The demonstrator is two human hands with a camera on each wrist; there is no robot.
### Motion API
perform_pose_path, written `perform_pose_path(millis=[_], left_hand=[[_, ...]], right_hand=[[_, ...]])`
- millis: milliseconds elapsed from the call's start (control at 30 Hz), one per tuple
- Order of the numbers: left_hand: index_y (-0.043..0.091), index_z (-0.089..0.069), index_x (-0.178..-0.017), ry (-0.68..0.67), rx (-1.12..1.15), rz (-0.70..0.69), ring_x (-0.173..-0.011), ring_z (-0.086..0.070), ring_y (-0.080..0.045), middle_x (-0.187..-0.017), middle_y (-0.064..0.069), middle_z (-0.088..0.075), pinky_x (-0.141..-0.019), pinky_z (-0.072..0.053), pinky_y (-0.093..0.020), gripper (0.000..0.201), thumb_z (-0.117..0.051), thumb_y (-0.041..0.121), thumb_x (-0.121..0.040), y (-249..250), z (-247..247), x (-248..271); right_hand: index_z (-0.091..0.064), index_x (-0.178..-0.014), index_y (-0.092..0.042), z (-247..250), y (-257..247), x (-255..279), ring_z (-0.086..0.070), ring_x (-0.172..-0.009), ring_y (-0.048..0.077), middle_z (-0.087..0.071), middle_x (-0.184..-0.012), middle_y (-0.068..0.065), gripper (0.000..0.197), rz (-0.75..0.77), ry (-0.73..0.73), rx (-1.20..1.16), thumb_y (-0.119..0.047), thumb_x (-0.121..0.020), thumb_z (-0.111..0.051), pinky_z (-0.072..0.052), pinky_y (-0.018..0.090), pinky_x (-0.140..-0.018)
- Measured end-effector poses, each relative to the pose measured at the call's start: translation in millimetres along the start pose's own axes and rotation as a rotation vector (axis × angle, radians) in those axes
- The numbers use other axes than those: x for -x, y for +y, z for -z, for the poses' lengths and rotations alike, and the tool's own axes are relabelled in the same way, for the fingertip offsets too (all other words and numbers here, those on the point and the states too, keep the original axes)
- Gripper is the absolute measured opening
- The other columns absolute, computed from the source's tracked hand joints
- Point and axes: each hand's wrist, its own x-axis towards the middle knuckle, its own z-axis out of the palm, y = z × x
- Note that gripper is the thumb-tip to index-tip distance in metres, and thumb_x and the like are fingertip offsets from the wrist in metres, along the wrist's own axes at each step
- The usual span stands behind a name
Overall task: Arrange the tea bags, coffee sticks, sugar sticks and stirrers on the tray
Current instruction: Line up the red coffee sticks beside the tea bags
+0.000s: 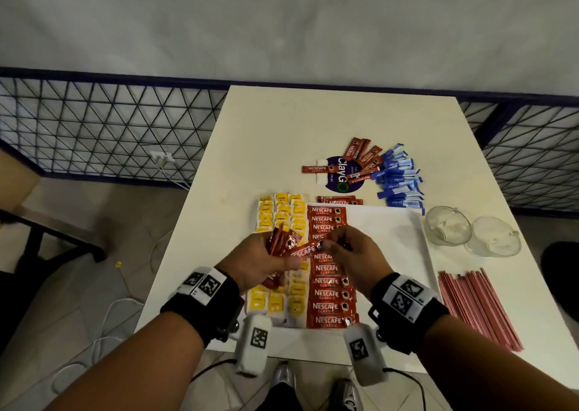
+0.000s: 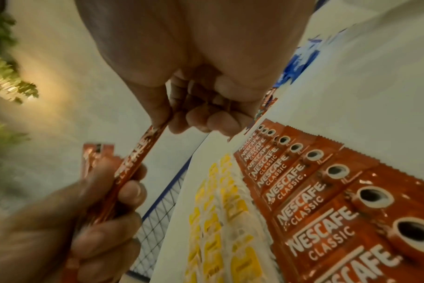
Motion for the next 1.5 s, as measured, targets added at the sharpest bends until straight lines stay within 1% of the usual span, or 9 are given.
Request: perform_pose_path(millis=[100, 267, 433, 533, 667, 867, 1033, 1200, 1500], left_hand=[[0.007, -0.065, -0.096, 0.031, 0.087, -0.002, -0.053, -0.056, -0.020, -0.082, -0.018, -0.069, -0.053, -0.049, -0.031, 0.018, -0.074, 0.009, -0.081, -1.9, 14.0, -6.3], [0.005, -0.063, -0.094, 0.077, 0.065, -0.010, -0.052, -0.055, -0.021, -0.075, -0.014, -0.071, -0.052, -0.047, -0.031, 0.015, -0.073, 0.006, -0.083, -0.7, 21.5, -25.2], [0.012, -0.063, -0.089, 0.182, 0.060, -0.002, -0.046, -0.053, -0.017, -0.074, -0.012, -0.071, -0.047, -0.044, -0.028, 0.011, -0.072, 0.009, -0.084, -2.0, 27.5, -50.4], [0.011, -0.064, -0.096, 0.223, 0.039, 0.033, -0.046, -0.053, -0.016, -0.068, -0.004, -0.070, -0.047, -0.044, -0.027, 0.015, -0.073, 0.010, -0.084, -4.1, 38.9, -61.5], [0.015, -0.065, -0.100, 0.225, -0.029, 0.070, -0.050, -0.054, -0.017, -0.059, 0.003, -0.065, -0.049, -0.045, -0.028, 0.018, -0.073, 0.014, -0.084, -5.8, 46.8, -68.1], [0.012, -0.065, -0.102, 0.247, -0.039, 0.095, -0.050, -0.054, -0.017, -0.067, -0.005, -0.060, -0.052, -0.047, -0.030, 0.021, -0.073, 0.012, -0.083, -6.4, 48.8, -77.3], [0.014, -0.065, -0.102, 0.239, -0.065, 0.089, -0.052, -0.056, -0.017, -0.079, -0.015, -0.066, -0.051, -0.048, -0.029, 0.020, -0.073, 0.014, -0.084, -6.4, 49.0, -79.8], [0.014, -0.065, -0.104, 0.218, -0.051, 0.100, -0.052, -0.057, -0.016, -0.075, -0.008, -0.064, -0.050, -0.048, -0.028, 0.021, -0.073, 0.016, -0.084, -7.7, 49.4, -79.6], [0.014, -0.065, -0.105, 0.201, -0.057, 0.086, -0.054, -0.059, -0.017, -0.066, 0.001, -0.067, -0.051, -0.049, -0.029, 0.022, -0.073, 0.018, -0.085, -9.2, 50.9, -77.6]], right_hand=[[-0.057, -0.080, -0.011, 1.8, -0.7, -3.9, -0.040, -0.053, 0.022, -0.055, -0.054, -0.003, 0.013, -0.059, -0.025, -0.213, -0.018, -0.089, -0.064, -0.036, 0.036, -0.053], [-0.063, -0.082, -0.006, 8.7, -7.1, -11.1, -0.043, -0.054, 0.020, -0.061, -0.064, 0.004, 0.009, -0.162, -0.081, -0.332, -0.009, -0.090, -0.060, -0.036, 0.029, -0.053], [-0.067, -0.083, -0.005, 38.2, 7.3, -47.9, -0.046, -0.047, 0.016, -0.065, -0.072, 0.008, 0.010, -0.260, 0.143, -0.331, -0.011, -0.090, -0.062, -0.039, 0.025, -0.049], [-0.067, -0.080, -0.009, 55.3, 25.1, -80.8, -0.041, -0.048, 0.015, -0.065, -0.074, 0.006, 0.011, -0.330, 0.223, -0.241, -0.014, -0.089, -0.064, -0.035, 0.024, -0.047], [-0.067, -0.083, -0.008, 58.5, 41.0, -112.0, -0.037, -0.050, 0.015, -0.064, -0.076, 0.005, 0.012, -0.417, 0.160, -0.194, -0.017, -0.090, -0.063, -0.032, 0.024, -0.048], [-0.067, -0.093, -0.015, 53.0, 54.0, -137.4, -0.042, -0.049, 0.015, -0.065, -0.077, 0.006, 0.012, -0.421, 0.103, -0.038, -0.026, -0.090, -0.064, -0.037, 0.028, -0.051], [-0.067, -0.091, -0.023, 49.6, 60.2, -149.3, -0.055, -0.065, 0.020, -0.067, -0.081, 0.000, 0.017, -0.406, 0.116, 0.152, -0.038, -0.085, -0.067, -0.049, 0.035, -0.068], [-0.063, -0.087, -0.027, 44.9, 55.8, -151.5, -0.064, -0.087, 0.023, -0.069, -0.089, -0.002, 0.018, -0.387, 0.146, 0.314, -0.044, -0.084, -0.066, -0.053, 0.037, -0.082], [-0.064, -0.091, -0.022, 43.8, 46.8, -146.8, -0.061, -0.079, 0.018, -0.068, -0.089, -0.001, 0.024, -0.403, 0.142, 0.351, -0.046, -0.086, -0.064, -0.046, 0.029, -0.071]])
